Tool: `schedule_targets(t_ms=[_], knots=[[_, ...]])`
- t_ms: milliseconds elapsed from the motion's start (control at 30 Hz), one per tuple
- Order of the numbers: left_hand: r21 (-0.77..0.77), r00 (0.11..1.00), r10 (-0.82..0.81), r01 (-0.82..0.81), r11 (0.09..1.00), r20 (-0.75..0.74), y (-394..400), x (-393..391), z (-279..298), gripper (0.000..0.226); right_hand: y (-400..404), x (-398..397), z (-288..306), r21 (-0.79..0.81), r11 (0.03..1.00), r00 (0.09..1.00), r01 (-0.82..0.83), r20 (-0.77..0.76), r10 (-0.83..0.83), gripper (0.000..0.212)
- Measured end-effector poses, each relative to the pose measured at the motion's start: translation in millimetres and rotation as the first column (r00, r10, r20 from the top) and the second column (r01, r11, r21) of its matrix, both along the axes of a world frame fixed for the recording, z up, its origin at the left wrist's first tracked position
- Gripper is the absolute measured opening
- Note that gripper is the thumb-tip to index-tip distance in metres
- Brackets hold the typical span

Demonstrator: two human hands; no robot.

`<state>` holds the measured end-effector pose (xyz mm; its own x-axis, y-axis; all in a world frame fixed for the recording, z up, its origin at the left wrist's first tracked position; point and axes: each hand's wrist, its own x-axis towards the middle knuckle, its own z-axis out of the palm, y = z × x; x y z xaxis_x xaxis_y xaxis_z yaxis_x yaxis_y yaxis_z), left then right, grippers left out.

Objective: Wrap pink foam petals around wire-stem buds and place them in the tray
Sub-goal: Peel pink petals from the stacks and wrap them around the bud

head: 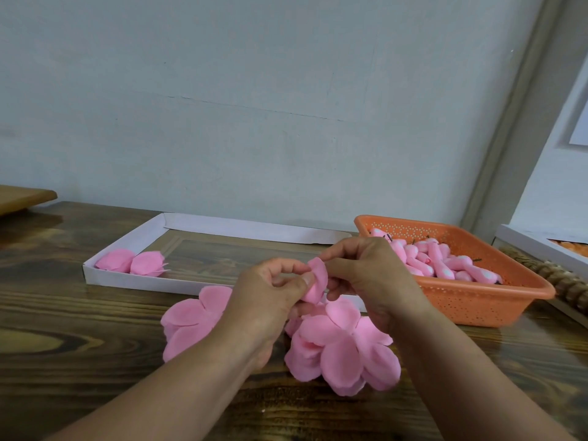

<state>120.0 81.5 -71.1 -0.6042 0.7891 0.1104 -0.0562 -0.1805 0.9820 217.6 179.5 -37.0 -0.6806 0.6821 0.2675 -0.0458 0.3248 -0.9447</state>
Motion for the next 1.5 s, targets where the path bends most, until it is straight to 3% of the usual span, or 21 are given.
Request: schedule_targets(t_ms=[567, 800, 1000, 1233, 1333, 1500], knots=[[0.027, 0.994, -0.089, 0.088, 0.996, 0.066, -2.5, 2.1, 3.4, 0.023, 2.4, -0.3, -0.9, -0.002, 1.0, 0.998, -0.03, -0.061, 0.029, 0.017], [0.043, 0.936, -0.238, 0.235, 0.971, 0.258, -4.3, -3.4, 7.3, 0.015, 4.5, 0.1, -1.9, -0.023, 0.997, 0.994, -0.08, -0.079, 0.078, 0.016], [0.12, 0.866, -0.28, 0.253, 0.96, 0.414, -2.4, -12.7, 9.9, 0.015, 10.2, 4.2, -2.9, -0.054, 0.998, 0.997, -0.012, -0.077, 0.008, 0.023], [0.132, 0.864, -0.265, 0.23, 0.964, 0.429, -1.4, -16.2, 8.8, 0.019, 4.0, 4.2, -2.8, 0.113, 0.994, 0.999, 0.013, 0.041, -0.018, 0.016], [0.134, 0.857, -0.255, 0.217, 0.967, 0.449, -0.6, -16.0, 9.2, 0.021, -1.1, 1.6, -2.7, 0.164, 0.985, 0.998, 0.055, 0.027, -0.06, 0.022], [0.143, 0.839, -0.247, 0.203, 0.969, 0.485, -1.7, -17.1, 10.0, 0.026, -7.4, -1.1, -9.3, 0.523, 0.846, 0.988, 0.106, 0.037, -0.147, 0.036]])
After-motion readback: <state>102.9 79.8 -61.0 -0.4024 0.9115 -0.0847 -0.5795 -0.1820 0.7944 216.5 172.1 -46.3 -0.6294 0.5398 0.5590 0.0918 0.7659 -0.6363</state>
